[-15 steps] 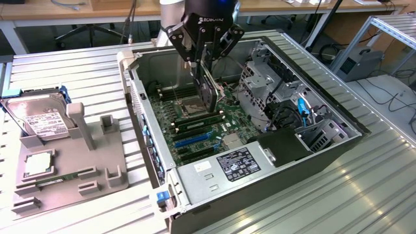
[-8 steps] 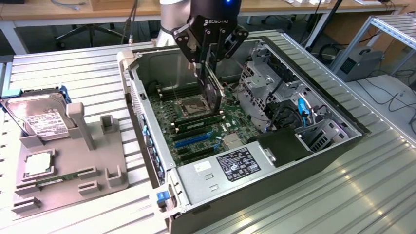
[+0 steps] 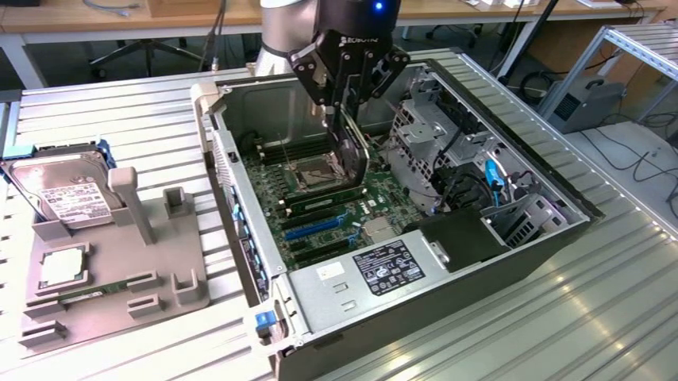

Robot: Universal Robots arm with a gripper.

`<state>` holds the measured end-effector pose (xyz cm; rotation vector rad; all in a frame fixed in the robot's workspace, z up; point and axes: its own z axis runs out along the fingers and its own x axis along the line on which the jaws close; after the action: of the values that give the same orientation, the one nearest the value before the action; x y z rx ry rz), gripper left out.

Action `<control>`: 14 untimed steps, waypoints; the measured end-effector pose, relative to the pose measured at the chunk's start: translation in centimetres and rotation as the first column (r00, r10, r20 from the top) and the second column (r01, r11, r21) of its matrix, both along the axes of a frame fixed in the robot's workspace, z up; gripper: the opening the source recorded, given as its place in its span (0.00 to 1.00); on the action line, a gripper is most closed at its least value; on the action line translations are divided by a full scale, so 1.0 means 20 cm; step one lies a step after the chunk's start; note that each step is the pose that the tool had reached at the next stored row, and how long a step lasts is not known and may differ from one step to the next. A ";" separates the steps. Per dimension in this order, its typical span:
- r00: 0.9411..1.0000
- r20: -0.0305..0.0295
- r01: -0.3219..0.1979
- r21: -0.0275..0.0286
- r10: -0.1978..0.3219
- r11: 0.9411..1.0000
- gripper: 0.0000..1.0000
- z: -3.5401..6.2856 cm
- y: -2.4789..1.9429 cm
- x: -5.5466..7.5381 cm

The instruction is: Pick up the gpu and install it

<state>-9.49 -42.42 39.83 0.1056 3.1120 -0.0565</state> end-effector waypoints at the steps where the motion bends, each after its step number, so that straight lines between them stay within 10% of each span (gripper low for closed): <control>1: 1.000 0.000 0.000 0.000 0.000 1.000 0.27 -0.007 0.000 0.00; 14: 1.000 0.000 0.000 -0.001 0.000 1.000 0.27 -0.053 0.017 0.05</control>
<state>-8.48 -42.09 38.76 0.1056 3.1118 -0.0588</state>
